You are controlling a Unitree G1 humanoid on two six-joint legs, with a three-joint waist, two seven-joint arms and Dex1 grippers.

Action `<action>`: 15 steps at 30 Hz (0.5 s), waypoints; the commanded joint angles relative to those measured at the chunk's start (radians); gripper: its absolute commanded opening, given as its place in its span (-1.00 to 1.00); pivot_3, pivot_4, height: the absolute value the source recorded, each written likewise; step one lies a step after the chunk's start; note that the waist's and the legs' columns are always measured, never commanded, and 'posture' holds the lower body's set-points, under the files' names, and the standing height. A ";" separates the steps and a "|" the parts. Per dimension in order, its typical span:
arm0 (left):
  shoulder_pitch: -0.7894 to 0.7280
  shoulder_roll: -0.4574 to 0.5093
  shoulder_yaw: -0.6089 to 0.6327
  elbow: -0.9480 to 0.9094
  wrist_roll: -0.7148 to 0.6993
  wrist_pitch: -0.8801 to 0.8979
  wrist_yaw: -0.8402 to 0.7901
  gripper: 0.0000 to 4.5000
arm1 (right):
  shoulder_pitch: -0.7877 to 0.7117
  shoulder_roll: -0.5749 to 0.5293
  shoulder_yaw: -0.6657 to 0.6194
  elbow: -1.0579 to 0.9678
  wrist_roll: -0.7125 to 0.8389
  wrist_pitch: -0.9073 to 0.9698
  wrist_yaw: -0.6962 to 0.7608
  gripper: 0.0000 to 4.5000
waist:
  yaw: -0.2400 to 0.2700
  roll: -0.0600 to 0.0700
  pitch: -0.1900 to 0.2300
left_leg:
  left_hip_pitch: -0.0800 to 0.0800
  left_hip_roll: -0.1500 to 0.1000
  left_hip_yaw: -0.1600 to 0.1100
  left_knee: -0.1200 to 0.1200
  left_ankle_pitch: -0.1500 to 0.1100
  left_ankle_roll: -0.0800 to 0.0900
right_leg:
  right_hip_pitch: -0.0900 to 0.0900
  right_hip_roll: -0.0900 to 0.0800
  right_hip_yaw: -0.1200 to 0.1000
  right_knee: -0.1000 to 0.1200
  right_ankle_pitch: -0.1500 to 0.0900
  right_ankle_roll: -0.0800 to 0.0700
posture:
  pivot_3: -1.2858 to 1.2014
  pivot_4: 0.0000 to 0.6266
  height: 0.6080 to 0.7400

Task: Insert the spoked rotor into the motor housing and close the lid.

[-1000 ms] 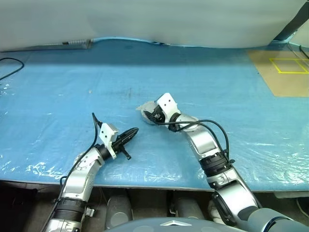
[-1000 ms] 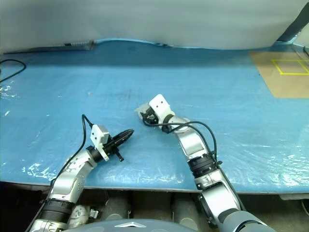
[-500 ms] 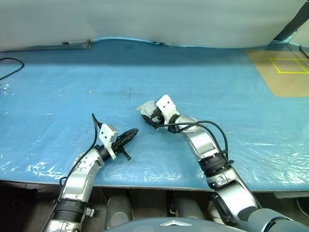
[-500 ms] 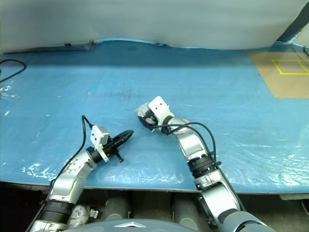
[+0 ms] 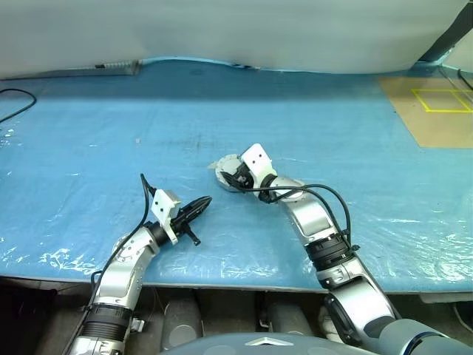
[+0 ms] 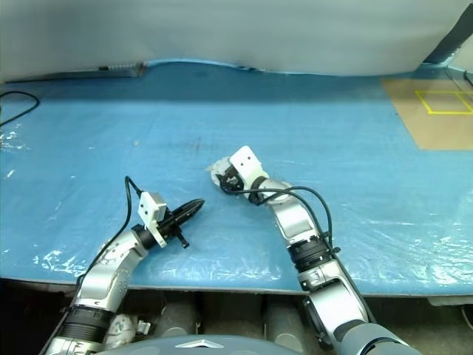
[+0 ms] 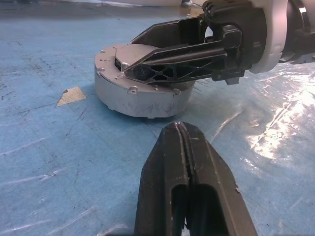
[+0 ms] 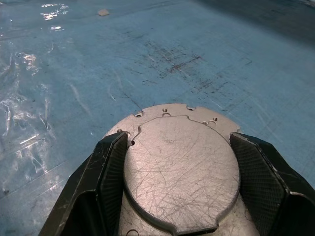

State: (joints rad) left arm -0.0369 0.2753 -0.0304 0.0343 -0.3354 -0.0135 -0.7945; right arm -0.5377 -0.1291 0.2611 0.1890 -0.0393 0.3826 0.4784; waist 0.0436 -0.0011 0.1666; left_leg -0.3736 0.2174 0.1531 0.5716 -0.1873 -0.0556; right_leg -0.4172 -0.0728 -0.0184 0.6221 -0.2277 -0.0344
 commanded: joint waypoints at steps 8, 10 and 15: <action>-0.019 0.004 0.020 -0.013 -0.015 0.015 0.018 -1.00 | 0.025 -0.026 0.061 -0.013 -0.027 0.087 0.027 0.32 | 0.000 0.000 0.000 | 0.000 0.000 0.000 0.000 0.000 0.000 | 0.000 0.000 0.000 0.000 0.000 0.000 | 0.03 -0.52 1.00; -0.043 0.004 0.030 -0.016 -0.009 0.055 0.059 -1.00 | 0.038 -0.019 0.066 -0.023 -0.019 0.099 0.033 0.32 | 0.000 0.000 0.000 | 0.001 0.000 0.000 0.000 0.000 0.000 | 0.001 0.000 0.000 0.000 0.000 0.000 | 0.03 -0.52 1.00; -0.186 0.019 0.100 -0.064 -0.125 0.442 0.214 -1.00 | 0.059 -0.019 0.077 -0.044 -0.020 0.113 0.038 0.32 | 0.000 0.000 0.000 | 0.006 0.000 0.000 0.000 0.000 0.000 | 0.005 0.000 0.000 0.000 0.000 0.000 | 0.03 -0.52 1.00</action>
State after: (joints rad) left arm -0.1915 0.2832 0.0286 0.0268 -0.3911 0.3071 -0.6177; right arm -0.5135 -0.1462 0.2950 0.1180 -0.0472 0.4543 0.4980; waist 0.0433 -0.0012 0.1665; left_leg -0.3670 0.2172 0.1531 0.5715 -0.1873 -0.0557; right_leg -0.4110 -0.0727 -0.0182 0.6224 -0.2279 -0.0342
